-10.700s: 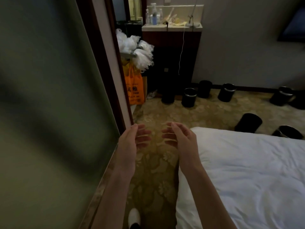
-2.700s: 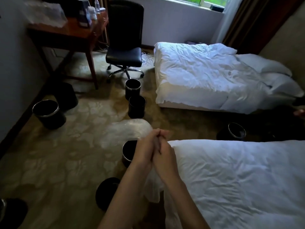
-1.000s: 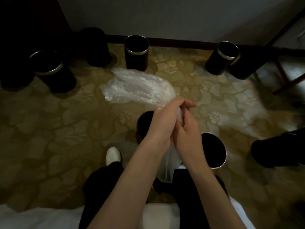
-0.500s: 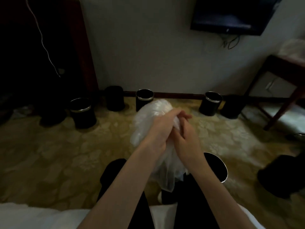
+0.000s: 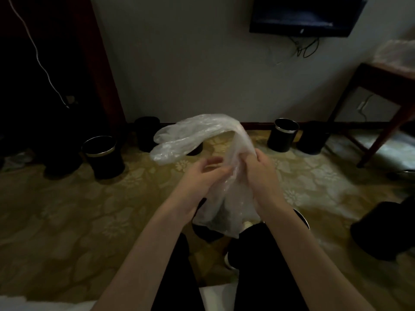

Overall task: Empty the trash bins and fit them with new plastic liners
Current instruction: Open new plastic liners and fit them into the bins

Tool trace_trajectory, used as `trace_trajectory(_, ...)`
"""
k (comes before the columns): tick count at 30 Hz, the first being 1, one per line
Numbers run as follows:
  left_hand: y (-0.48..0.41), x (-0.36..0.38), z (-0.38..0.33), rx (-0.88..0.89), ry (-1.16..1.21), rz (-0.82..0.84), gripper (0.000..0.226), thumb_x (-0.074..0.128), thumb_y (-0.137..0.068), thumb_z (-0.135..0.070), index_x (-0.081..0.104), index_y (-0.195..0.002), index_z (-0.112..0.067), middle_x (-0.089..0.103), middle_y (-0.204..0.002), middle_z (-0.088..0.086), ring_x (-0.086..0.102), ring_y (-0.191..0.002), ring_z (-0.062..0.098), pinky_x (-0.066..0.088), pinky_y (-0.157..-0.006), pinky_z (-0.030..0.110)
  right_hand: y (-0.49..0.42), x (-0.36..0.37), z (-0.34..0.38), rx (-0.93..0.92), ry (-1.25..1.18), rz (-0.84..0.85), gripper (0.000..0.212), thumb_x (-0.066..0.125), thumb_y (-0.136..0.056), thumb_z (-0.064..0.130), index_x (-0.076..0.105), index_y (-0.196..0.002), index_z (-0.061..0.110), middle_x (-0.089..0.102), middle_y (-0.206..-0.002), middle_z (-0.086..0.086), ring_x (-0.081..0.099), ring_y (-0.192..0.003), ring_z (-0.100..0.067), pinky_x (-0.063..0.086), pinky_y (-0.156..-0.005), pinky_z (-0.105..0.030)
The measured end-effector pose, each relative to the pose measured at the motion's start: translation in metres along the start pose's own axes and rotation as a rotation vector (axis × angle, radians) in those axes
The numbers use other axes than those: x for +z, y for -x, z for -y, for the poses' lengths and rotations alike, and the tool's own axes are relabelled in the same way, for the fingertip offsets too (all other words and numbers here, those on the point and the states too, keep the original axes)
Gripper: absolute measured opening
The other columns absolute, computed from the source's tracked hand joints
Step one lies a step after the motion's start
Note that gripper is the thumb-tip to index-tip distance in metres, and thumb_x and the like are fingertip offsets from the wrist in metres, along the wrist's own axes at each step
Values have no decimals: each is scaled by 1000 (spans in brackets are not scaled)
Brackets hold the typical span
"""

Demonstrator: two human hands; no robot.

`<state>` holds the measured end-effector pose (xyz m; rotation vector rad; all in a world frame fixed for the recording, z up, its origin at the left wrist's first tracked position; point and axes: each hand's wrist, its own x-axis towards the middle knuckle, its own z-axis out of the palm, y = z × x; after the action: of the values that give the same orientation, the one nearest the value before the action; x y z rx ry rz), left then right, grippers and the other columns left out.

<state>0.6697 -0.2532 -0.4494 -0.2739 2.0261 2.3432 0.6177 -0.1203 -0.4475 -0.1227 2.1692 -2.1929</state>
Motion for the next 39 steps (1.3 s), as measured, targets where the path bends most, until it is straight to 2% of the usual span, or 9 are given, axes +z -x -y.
trace_trajectory(5,-3,-4,12,-80,41,-36,14,69,-89,-15,72,-102,-9,75,-94,8,72,-84,20,58,-73,30,-25,-14,-14,204,-56,-45,15,57,-90,24,71,-93,19,73,-67,8,69,-58,-8,50,-45,-20)
trace_trajectory(10,-12,-10,12,-59,169,-205,20,62,-95,-18,63,-77,-8,60,-61,4,59,-51,10,47,-47,19,-45,-18,-47,468,-41,29,26,61,-89,21,70,-107,5,74,-88,-13,71,-77,-27,59,-72,-42)
trace_trajectory(17,-20,-14,26,-113,324,-264,17,61,-95,-20,64,-79,-15,59,-65,0,57,-51,11,46,-43,22,-19,-29,-98,661,-17,176,27,52,-99,13,65,-76,6,63,-63,-8,60,-52,-17,45,-49,-27)
trace_trajectory(23,-26,-10,28,-162,376,-384,17,70,-89,-20,69,-97,-5,72,-81,4,66,-54,8,47,-42,17,-17,-27,-95,414,196,166,8,50,-102,25,51,-104,18,53,-85,-1,48,-69,-9,38,-57,-20)
trace_trajectory(27,-28,-7,29,-173,429,-382,15,67,-91,-18,66,-96,-3,74,-78,9,68,-55,10,49,-43,17,-6,-30,-69,250,64,181,58,43,-95,61,60,-124,13,65,-124,-6,62,-112,-21,49,-98,-40)
trace_trajectory(30,-33,-7,30,-176,443,-370,14,66,-91,-17,66,-92,-3,73,-69,7,67,-52,12,48,-42,17,0,-29,-47,75,101,240,81,45,-69,88,65,-116,24,67,-113,17,60,-106,7,49,-85,-15)
trace_trajectory(33,-36,-5,32,-161,478,-360,15,66,-91,-16,66,-93,-1,72,-70,9,69,-54,13,50,-44,18,1,-28,-42,-71,236,264,49,66,-80,62,60,-119,33,62,-98,41,62,-91,14,48,-67,-5)
trace_trajectory(35,-38,-6,33,-142,494,-344,16,66,-91,-17,67,-95,-2,72,-74,9,69,-58,13,52,-46,20,-2,-25,-48,-122,250,200,11,66,-93,28,70,-103,29,72,-90,20,68,-79,-2,51,-66,-20)
trace_trajectory(39,-34,-3,36,-108,398,-232,40,77,-80,-34,65,-107,-7,75,-91,8,73,-75,18,55,-55,25,-4,-20,-57,-106,165,101,26,55,-99,12,74,-81,17,73,-77,-3,69,-73,-20,55,-68,-35)
